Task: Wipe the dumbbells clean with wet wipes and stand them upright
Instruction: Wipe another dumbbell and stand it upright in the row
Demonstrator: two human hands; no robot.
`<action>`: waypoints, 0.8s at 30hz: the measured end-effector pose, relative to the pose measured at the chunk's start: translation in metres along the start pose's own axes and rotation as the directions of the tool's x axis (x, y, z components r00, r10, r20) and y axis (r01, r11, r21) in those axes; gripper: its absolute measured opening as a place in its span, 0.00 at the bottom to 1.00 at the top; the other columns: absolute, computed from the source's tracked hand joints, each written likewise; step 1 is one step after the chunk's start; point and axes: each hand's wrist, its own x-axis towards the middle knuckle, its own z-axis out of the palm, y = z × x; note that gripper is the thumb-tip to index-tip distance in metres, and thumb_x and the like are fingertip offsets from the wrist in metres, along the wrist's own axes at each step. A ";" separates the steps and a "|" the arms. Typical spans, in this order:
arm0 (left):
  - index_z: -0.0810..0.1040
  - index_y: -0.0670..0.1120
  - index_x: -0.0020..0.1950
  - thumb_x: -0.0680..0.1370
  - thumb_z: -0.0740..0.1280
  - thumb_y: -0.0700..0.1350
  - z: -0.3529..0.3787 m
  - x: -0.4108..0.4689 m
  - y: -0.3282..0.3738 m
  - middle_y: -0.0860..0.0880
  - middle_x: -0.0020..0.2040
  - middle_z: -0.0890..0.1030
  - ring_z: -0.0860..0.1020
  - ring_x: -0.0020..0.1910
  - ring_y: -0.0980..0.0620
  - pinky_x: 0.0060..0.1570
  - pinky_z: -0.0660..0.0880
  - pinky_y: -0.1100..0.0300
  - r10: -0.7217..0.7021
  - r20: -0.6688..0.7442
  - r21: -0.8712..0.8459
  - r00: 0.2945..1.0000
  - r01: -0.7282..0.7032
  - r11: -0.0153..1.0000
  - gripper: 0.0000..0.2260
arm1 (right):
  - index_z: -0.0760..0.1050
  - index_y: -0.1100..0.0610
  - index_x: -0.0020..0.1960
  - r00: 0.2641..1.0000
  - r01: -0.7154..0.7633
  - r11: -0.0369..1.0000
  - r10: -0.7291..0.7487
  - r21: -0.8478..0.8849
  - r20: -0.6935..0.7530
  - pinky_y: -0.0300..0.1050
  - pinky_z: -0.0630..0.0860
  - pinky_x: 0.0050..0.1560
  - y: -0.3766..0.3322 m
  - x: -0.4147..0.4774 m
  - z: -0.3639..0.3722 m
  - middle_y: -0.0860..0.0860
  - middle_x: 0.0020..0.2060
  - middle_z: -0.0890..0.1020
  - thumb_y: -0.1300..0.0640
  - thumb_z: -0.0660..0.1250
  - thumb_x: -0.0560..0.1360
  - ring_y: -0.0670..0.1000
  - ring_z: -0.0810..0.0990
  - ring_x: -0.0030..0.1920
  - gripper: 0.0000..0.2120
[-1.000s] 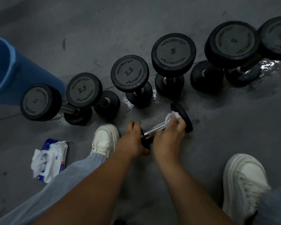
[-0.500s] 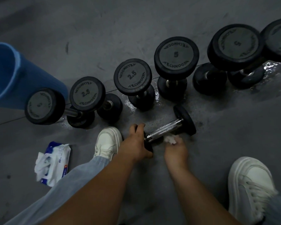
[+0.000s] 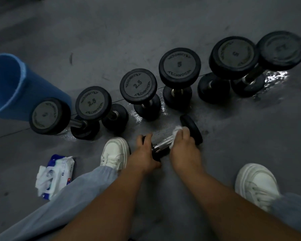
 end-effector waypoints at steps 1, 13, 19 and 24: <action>0.52 0.53 0.79 0.62 0.79 0.47 0.002 -0.002 0.000 0.50 0.75 0.52 0.73 0.66 0.46 0.58 0.76 0.52 -0.004 -0.007 -0.018 1.000 0.004 1.000 0.51 | 0.60 0.62 0.72 1.000 0.024 0.998 -0.023 -0.059 0.014 0.46 0.77 0.44 0.001 -0.001 -0.001 0.56 0.71 0.60 0.60 0.59 0.78 0.55 0.73 0.57 0.24; 0.49 0.51 0.80 0.66 0.78 0.43 0.012 0.007 -0.005 0.47 0.79 0.46 0.69 0.71 0.42 0.65 0.70 0.54 -0.045 -0.018 -0.080 0.999 0.044 0.996 0.52 | 0.80 0.53 0.50 0.727 0.678 0.537 -0.386 -0.502 0.568 0.39 0.62 0.42 0.002 0.059 -0.069 0.51 0.49 0.81 0.50 0.70 0.68 0.54 0.77 0.48 0.12; 0.50 0.54 0.80 0.65 0.79 0.43 0.012 0.009 -0.008 0.46 0.78 0.47 0.66 0.73 0.43 0.67 0.70 0.54 -0.029 -0.018 -0.078 0.999 0.028 0.997 0.52 | 0.74 0.52 0.50 0.524 0.814 0.215 -0.673 -0.539 0.523 0.48 0.63 0.42 0.030 0.072 -0.058 0.51 0.39 0.81 0.55 0.69 0.70 0.56 0.77 0.44 0.10; 0.50 0.55 0.80 0.63 0.80 0.43 0.004 0.018 -0.012 0.48 0.77 0.50 0.69 0.70 0.43 0.66 0.72 0.52 -0.036 0.023 -0.129 0.999 0.039 0.991 0.54 | 0.79 0.53 0.49 0.552 0.789 0.262 -0.698 -0.556 0.456 0.49 0.64 0.49 0.031 0.071 -0.047 0.50 0.46 0.80 0.56 0.63 0.73 0.56 0.73 0.51 0.09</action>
